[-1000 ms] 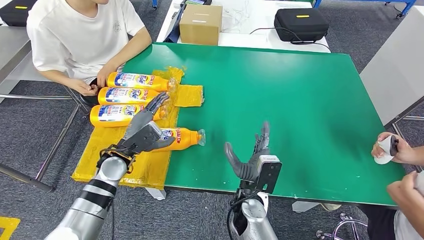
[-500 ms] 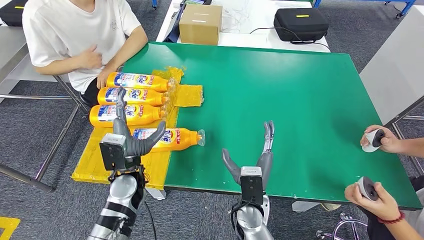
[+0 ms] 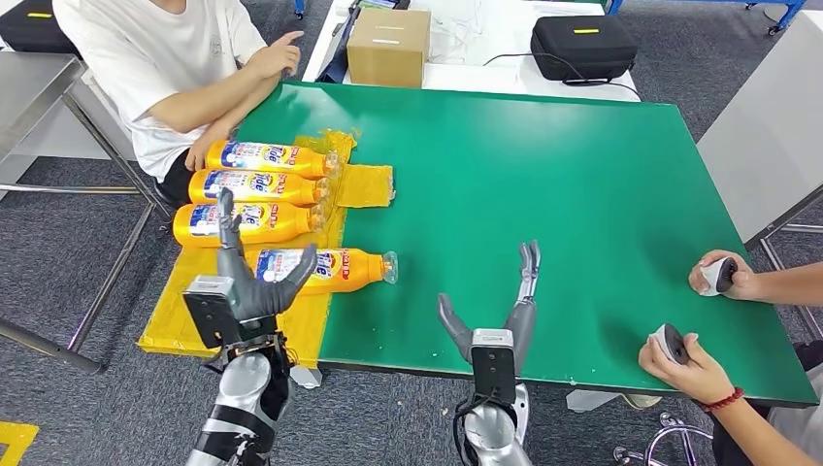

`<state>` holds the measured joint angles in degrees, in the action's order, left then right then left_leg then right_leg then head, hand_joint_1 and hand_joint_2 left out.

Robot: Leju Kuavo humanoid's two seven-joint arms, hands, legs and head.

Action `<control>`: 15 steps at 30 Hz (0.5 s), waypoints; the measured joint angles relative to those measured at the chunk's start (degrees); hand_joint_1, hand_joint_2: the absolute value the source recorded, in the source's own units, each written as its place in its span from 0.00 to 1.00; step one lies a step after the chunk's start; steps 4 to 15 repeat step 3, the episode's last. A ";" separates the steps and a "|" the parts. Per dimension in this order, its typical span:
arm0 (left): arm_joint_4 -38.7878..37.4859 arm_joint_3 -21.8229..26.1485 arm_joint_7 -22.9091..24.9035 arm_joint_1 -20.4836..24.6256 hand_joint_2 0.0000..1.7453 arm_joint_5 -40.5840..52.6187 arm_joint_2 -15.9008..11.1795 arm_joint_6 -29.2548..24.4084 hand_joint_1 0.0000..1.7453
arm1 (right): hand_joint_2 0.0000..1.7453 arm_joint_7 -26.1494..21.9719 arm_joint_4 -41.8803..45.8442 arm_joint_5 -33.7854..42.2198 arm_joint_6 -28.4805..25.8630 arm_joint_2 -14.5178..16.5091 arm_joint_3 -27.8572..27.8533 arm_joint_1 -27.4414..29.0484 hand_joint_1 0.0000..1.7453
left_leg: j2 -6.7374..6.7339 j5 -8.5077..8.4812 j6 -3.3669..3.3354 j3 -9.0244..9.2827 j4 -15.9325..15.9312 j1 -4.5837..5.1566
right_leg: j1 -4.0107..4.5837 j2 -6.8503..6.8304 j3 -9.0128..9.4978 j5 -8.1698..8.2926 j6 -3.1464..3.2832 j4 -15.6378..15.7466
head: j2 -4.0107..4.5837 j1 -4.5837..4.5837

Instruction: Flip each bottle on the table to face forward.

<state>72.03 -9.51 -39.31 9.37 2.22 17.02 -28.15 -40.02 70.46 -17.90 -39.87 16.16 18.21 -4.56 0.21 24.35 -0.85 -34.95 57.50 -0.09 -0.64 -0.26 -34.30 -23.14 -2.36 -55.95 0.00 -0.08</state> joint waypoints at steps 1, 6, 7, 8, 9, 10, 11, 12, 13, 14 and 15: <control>-0.45 0.18 -0.24 -0.15 1.00 -0.49 0.13 -2.81 0.00 | 1.00 0.00 -0.26 -0.20 0.00 -0.09 -0.06 -0.14 0.00 | 0.00 0.00 0.00 -0.01 0.00 0.00 | 0.00 0.00 -0.01 0.00 0.00 0.00 | 0.00 0.00; -1.19 0.55 -0.45 -0.37 1.00 0.69 0.33 -7.48 0.00 | 1.00 0.01 -1.08 -0.44 0.00 -0.29 -0.03 -0.58 0.00 | 0.00 0.00 0.00 -0.03 0.00 0.00 | 0.00 0.00 -0.02 0.00 0.00 0.00 | 0.00 0.00; -1.19 0.55 -0.45 -0.37 1.00 0.69 0.33 -7.48 0.00 | 1.00 0.01 -1.08 -0.44 0.00 -0.29 -0.03 -0.58 0.00 | 0.00 0.00 0.00 -0.03 0.00 0.00 | 0.00 0.00 -0.02 0.00 0.00 0.00 | 0.00 0.00; -1.19 0.55 -0.45 -0.37 1.00 0.69 0.33 -7.48 0.00 | 1.00 0.01 -1.08 -0.44 0.00 -0.29 -0.03 -0.58 0.00 | 0.00 0.00 0.00 -0.03 0.00 0.00 | 0.00 0.00 -0.02 0.00 0.00 0.00 | 0.00 0.00; -1.19 0.55 -0.45 -0.37 1.00 0.69 0.33 -7.48 0.00 | 1.00 0.01 -1.08 -0.44 0.00 -0.29 -0.03 -0.58 0.00 | 0.00 0.00 0.00 -0.03 0.00 0.00 | 0.00 0.00 -0.02 0.00 0.00 0.00 | 0.00 0.00; -1.19 0.55 -0.45 -0.37 1.00 0.69 0.33 -7.48 0.00 | 1.00 0.01 -1.08 -0.44 0.00 -0.29 -0.03 -0.58 0.00 | 0.00 0.00 0.00 -0.03 0.00 0.00 | 0.00 0.00 -0.02 0.00 0.00 0.00 | 0.00 0.00; -1.19 0.55 -0.45 -0.37 1.00 0.69 0.33 -7.48 0.00 | 1.00 0.01 -1.08 -0.44 0.00 -0.29 -0.03 -0.58 0.00 | 0.00 0.00 0.00 -0.03 0.00 0.00 | 0.00 0.00 -0.02 0.00 0.00 0.00 | 0.00 0.00; -1.19 0.55 -0.45 -0.37 1.00 0.69 0.33 -7.48 0.00 | 1.00 0.01 -1.08 -0.44 0.00 -0.29 -0.03 -0.58 0.00 | 0.00 0.00 0.00 -0.03 0.00 0.00 | 0.00 0.00 -0.02 0.00 0.00 0.00 | 0.00 0.00; -1.19 0.55 -0.45 -0.37 1.00 0.69 0.33 -7.48 0.00 | 1.00 0.01 -1.08 -0.44 0.00 -0.29 -0.03 -0.58 0.00 | 0.00 0.00 0.00 -0.03 0.00 0.00 | 0.00 0.00 -0.02 0.00 0.00 0.00 | 0.00 0.00; -1.19 0.55 -0.45 -0.37 1.00 0.69 0.33 -7.48 0.00 | 1.00 0.01 -1.08 -0.44 0.00 -0.29 -0.03 -0.58 0.00 | 0.00 0.00 0.00 -0.03 0.00 0.00 | 0.00 0.00 -0.02 0.00 0.00 0.00 | 0.00 0.00; -1.19 0.55 -0.45 -0.37 1.00 0.69 0.33 -7.48 0.00 | 1.00 0.01 -1.08 -0.44 0.00 -0.29 -0.03 -0.58 0.00 | 0.00 0.00 0.00 -0.03 0.00 0.00 | 0.00 0.00 -0.02 0.00 0.00 0.00 | 0.00 0.00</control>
